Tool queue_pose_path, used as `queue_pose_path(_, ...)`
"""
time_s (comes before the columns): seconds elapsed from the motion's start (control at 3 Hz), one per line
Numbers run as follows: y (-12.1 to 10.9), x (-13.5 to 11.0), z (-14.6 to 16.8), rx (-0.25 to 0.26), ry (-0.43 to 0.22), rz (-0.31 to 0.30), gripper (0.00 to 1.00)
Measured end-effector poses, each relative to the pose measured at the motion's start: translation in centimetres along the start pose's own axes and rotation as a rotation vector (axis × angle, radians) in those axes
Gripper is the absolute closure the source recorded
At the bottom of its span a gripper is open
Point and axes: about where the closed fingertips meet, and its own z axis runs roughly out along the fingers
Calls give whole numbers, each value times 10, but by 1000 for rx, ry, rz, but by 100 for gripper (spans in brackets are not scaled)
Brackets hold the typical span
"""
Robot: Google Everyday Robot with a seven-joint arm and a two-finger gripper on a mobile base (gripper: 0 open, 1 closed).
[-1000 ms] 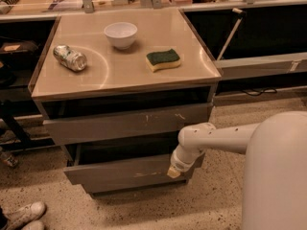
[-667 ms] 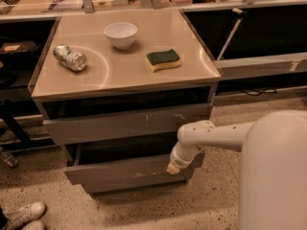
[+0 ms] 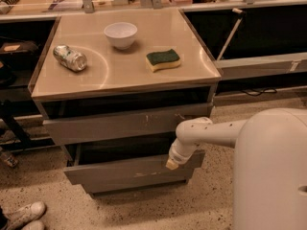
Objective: Close middle drawer
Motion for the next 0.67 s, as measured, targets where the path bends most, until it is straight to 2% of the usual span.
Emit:
queue_pose_path(0.33, -10, -7, -1, 24, 1, -8, 100)
queue_pose_path(0.67, -10, -7, -1, 24, 1, -8, 82)
